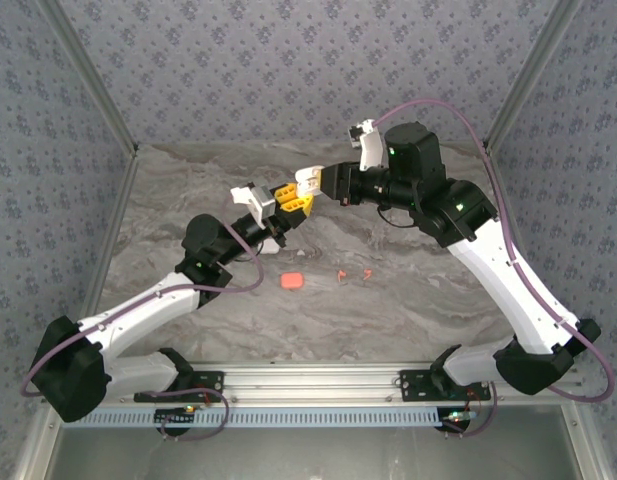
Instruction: Insert wireless bluetooth earbuds into charging case
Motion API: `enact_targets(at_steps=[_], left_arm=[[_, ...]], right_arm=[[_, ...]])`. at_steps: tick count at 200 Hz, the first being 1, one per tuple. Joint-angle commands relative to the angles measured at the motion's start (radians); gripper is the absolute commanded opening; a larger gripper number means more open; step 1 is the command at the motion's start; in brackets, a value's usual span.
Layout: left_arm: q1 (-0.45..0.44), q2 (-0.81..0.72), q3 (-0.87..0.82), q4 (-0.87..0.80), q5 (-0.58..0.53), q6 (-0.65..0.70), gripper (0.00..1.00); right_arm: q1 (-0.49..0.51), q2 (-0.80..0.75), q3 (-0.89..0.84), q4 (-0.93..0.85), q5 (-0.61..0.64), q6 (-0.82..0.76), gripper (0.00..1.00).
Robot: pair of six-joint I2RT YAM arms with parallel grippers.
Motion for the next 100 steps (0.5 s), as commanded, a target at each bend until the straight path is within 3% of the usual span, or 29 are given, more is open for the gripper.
enact_targets(at_steps=[1, 59, 100], left_arm=[[-0.007, -0.003, -0.001, 0.044, -0.005, -0.002, 0.0], [0.0, -0.024, -0.007, -0.007, 0.044, -0.02, 0.0], [0.018, -0.04, -0.021, -0.02, 0.095, -0.066, 0.0]], right_arm=[[-0.001, -0.001, 0.041, -0.03, 0.008, -0.074, 0.22], [-0.08, -0.046, 0.039, -0.021, -0.114, -0.239, 0.21], [-0.137, -0.057, 0.064, -0.07, -0.266, -0.437, 0.21]])
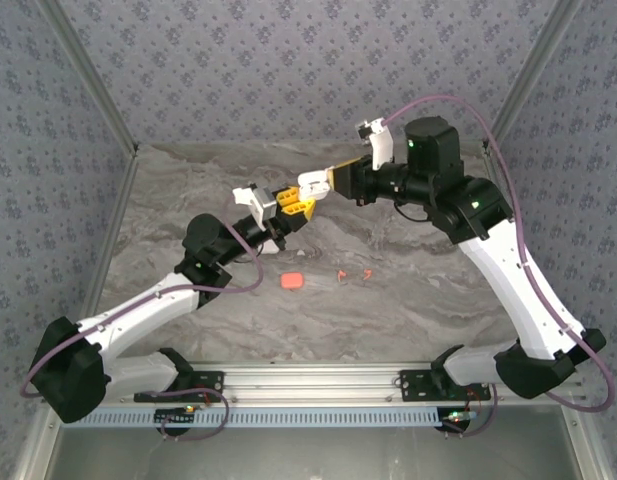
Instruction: Insert wireless bluetooth earbuds into charging case
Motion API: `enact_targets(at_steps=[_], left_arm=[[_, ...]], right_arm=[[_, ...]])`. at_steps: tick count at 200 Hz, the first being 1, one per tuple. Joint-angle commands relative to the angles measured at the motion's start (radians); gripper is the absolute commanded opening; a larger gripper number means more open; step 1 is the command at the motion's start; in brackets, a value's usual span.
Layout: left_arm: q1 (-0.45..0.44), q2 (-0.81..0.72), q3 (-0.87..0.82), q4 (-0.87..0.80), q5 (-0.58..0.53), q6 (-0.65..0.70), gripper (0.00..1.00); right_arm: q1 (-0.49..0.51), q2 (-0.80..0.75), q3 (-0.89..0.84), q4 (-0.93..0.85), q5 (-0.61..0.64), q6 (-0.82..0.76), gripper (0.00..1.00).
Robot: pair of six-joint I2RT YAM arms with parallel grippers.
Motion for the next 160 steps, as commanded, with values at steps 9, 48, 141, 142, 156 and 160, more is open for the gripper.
enact_targets(at_steps=[9, 48, 141, 142, 156, 160], left_arm=[[0.016, -0.036, -0.017, 0.008, 0.06, -0.048, 0.0], [0.022, -0.039, -0.023, 0.014, 0.065, -0.085, 0.0], [0.028, -0.022, -0.017, 0.025, 0.041, -0.339, 0.0], [0.028, -0.022, -0.016, 0.025, 0.042, -0.341, 0.0], [0.027, -0.023, -0.016, 0.036, 0.048, -0.366, 0.0], [0.028, -0.023, -0.016, 0.038, 0.051, -0.372, 0.0]], right_arm=[[-0.039, -0.032, 0.045, -0.047, -0.14, -0.215, 0.21], [-0.078, -0.017, 0.026, -0.023, -0.268, -0.255, 0.2], [-0.092, -0.107, -0.224, 0.328, -0.294, -0.319, 0.21], [-0.091, -0.108, -0.227, 0.333, -0.293, -0.319, 0.21], [-0.092, -0.117, -0.264, 0.379, -0.285, -0.329, 0.21], [-0.092, -0.118, -0.271, 0.388, -0.283, -0.334, 0.2]])
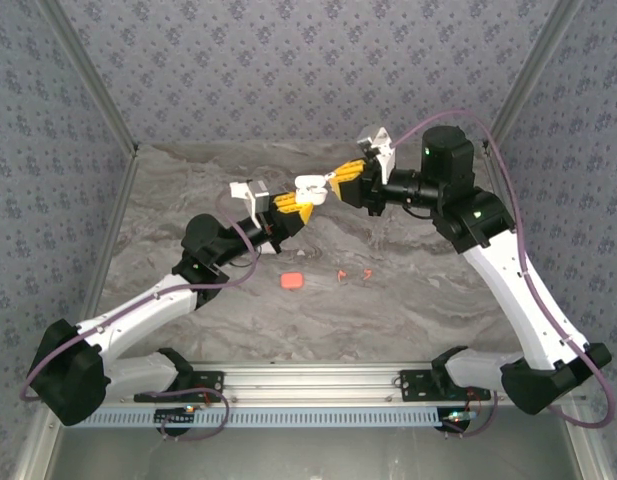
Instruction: Insert wireless bluetooth earbuds into charging case
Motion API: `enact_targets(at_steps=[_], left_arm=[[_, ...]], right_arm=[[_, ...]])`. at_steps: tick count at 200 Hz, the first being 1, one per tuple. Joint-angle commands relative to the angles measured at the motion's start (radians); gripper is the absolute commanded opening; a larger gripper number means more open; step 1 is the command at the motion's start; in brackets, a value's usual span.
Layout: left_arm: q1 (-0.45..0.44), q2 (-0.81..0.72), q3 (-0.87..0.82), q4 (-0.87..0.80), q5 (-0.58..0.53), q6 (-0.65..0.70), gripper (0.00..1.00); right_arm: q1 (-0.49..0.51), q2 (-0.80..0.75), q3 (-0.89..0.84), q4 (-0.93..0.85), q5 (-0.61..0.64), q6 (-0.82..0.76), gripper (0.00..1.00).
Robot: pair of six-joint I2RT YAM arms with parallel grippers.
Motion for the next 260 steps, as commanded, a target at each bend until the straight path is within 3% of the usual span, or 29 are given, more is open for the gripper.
enact_targets(at_steps=[1, 260], left_arm=[[0.004, -0.013, 0.006, 0.062, 0.012, -0.082, 0.0], [0.004, -0.016, 0.009, 0.084, 0.053, -0.107, 0.0]], right_arm=[[-0.006, -0.03, -0.044, 0.129, -0.011, -0.041, 0.2], [0.001, -0.006, -0.162, 0.27, -0.063, -0.057, 0.2]])
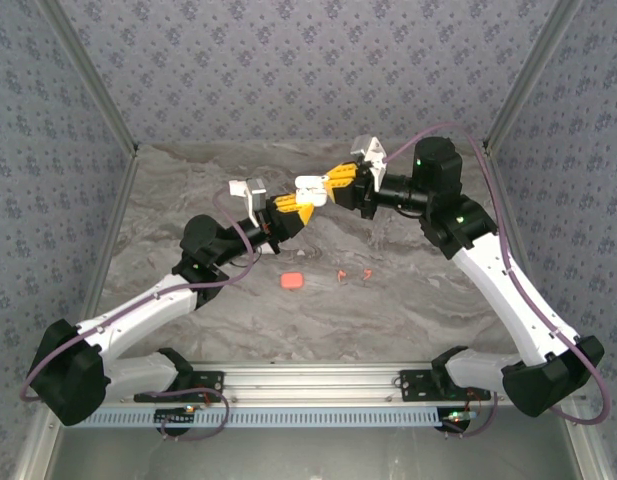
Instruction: Insert wireless bluetooth earbuds into charging case
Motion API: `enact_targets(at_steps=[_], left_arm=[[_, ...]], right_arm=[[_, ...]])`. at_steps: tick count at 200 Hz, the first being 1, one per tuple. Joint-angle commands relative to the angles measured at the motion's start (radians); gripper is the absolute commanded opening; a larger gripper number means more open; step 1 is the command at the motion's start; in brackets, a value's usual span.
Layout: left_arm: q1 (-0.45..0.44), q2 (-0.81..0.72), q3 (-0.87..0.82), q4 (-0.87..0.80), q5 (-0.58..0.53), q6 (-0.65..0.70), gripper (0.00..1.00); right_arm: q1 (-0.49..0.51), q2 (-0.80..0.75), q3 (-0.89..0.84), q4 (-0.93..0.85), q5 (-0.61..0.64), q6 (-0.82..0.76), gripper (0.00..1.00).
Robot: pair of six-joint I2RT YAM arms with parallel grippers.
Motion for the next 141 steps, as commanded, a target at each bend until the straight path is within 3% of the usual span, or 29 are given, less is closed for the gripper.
enact_targets(at_steps=[1, 141], left_arm=[[0.003, -0.016, 0.009, 0.056, 0.02, -0.004, 0.0], [0.002, -0.022, -0.003, 0.07, 0.014, -0.003, 0.0]], right_arm=[[0.002, 0.002, -0.006, 0.042, -0.027, 0.02, 0.2], [-0.008, 0.001, -0.032, 0.023, -0.071, 0.028, 0.21]])
